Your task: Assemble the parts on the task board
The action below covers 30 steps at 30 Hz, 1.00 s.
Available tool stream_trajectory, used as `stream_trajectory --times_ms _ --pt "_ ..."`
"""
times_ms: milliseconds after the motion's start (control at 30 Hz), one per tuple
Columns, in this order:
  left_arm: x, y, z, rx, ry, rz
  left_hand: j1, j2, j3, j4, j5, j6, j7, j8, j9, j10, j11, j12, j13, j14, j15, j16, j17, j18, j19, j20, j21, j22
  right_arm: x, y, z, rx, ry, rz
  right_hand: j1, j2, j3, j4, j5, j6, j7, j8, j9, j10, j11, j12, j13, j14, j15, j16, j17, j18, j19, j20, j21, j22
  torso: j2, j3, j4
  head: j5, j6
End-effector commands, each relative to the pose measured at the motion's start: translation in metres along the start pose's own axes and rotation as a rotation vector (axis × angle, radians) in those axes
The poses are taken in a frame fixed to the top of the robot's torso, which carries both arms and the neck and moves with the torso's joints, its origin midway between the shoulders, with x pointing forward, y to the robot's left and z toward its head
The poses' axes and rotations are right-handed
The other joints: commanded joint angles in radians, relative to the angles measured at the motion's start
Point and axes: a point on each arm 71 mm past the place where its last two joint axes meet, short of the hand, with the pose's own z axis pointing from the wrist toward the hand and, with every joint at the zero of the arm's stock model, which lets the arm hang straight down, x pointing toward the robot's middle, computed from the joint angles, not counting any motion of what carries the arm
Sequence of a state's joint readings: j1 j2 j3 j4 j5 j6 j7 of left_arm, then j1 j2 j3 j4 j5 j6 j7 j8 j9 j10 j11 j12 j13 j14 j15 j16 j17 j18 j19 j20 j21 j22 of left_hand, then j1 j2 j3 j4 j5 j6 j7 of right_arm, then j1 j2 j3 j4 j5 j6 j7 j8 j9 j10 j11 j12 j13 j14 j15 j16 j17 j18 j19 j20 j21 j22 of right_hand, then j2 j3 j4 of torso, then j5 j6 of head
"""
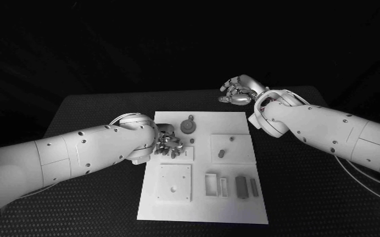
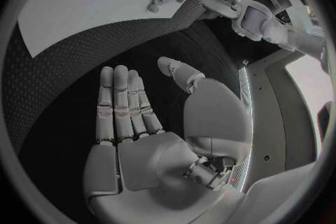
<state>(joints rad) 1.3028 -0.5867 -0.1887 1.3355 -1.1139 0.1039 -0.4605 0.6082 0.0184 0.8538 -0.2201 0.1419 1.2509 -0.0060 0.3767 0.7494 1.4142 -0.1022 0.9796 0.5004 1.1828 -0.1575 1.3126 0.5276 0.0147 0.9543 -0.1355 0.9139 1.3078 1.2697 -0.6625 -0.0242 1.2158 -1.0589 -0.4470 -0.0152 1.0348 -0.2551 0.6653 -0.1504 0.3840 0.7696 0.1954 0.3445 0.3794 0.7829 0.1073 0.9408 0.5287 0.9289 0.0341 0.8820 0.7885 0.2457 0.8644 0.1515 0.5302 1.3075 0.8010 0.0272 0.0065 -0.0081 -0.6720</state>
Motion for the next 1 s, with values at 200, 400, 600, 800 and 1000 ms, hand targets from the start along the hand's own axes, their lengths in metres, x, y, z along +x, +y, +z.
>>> stream_trajectory --times_ms 200,400,600,800,1000 --pt "0.0024 -0.0039 0.0013 0.020 -0.016 -0.017 0.052 0.063 0.013 0.029 0.002 -0.007 -0.001 0.004 0.000 -0.006 -0.010 0.004 -0.002 -0.001 -0.009 0.005 -0.002 0.005 -0.001 -0.115 0.006 0.019 0.0012 0.0013 -0.0002 -0.009 0.012 -0.003 0.003 0.006 -0.002 -0.004 0.004 -0.003 0.010 0.006 -0.001 -0.009 0.001 0.005 -0.002 -0.007 0.002 0.006 -0.001 0.016 0.005 0.001 -0.005 0.015 -0.001 0.0000 0.0016 -0.001 0.000" --pt "0.0028 -0.0041 0.0016 0.021 -0.013 -0.020 0.044 0.070 0.010 0.028 0.003 -0.008 -0.001 0.004 0.000 -0.006 -0.010 0.005 -0.002 -0.001 -0.009 0.005 -0.002 0.004 -0.003 -0.115 0.006 0.019 0.0012 0.0011 -0.0001 -0.008 0.012 -0.004 0.003 0.006 -0.002 -0.005 0.004 -0.003 0.010 0.006 -0.001 -0.009 0.001 0.005 -0.002 -0.007 0.002 0.006 -0.002 0.016 0.005 0.001 -0.005 0.015 0.000 0.0001 0.0005 0.000 0.000" --pt "0.0037 -0.0036 0.0016 0.020 0.002 -0.016 0.032 0.079 0.007 0.023 0.001 -0.008 -0.001 0.004 -0.001 -0.006 -0.010 0.006 -0.003 -0.002 -0.008 0.006 -0.002 0.004 -0.005 -0.115 0.006 0.019 0.0013 0.0010 -0.0002 -0.008 0.014 -0.004 0.003 0.006 -0.002 -0.005 0.004 -0.003 0.011 0.006 -0.001 -0.009 0.001 0.006 -0.003 -0.007 0.002 0.007 -0.002 0.016 0.005 0.001 -0.006 0.016 0.000 0.0004 0.0005 0.000 -0.001" --pt "0.0057 -0.0036 0.0015 0.017 0.027 -0.003 0.036 0.068 0.013 0.011 0.001 -0.010 -0.001 0.004 -0.001 -0.007 -0.010 0.006 -0.004 -0.003 -0.008 0.006 -0.003 0.005 -0.006 -0.117 0.007 0.020 0.0011 0.0008 -0.0004 -0.007 0.015 -0.004 0.003 0.006 -0.002 -0.005 0.004 -0.003 0.011 0.006 -0.002 -0.009 0.001 0.006 -0.004 -0.007 0.002 0.007 -0.002 0.016 0.005 0.001 -0.006 0.016 0.000 0.0005 0.0010 0.000 -0.003" --pt "0.0072 -0.0049 0.0015 0.019 0.036 0.006 0.051 0.056 0.016 0.007 0.006 -0.010 -0.001 0.004 -0.002 -0.007 -0.010 0.006 -0.005 -0.003 -0.008 0.007 -0.004 0.006 -0.004 -0.118 0.008 0.020 0.0012 0.0009 -0.0005 -0.008 0.015 -0.004 0.003 0.006 -0.002 -0.005 0.004 -0.003 0.011 0.006 -0.002 -0.009 0.001 0.006 -0.004 -0.007 0.002 0.007 -0.002 0.016 0.006 0.001 -0.007 0.016 0.000 -0.0001 0.0009 -0.001 -0.004"
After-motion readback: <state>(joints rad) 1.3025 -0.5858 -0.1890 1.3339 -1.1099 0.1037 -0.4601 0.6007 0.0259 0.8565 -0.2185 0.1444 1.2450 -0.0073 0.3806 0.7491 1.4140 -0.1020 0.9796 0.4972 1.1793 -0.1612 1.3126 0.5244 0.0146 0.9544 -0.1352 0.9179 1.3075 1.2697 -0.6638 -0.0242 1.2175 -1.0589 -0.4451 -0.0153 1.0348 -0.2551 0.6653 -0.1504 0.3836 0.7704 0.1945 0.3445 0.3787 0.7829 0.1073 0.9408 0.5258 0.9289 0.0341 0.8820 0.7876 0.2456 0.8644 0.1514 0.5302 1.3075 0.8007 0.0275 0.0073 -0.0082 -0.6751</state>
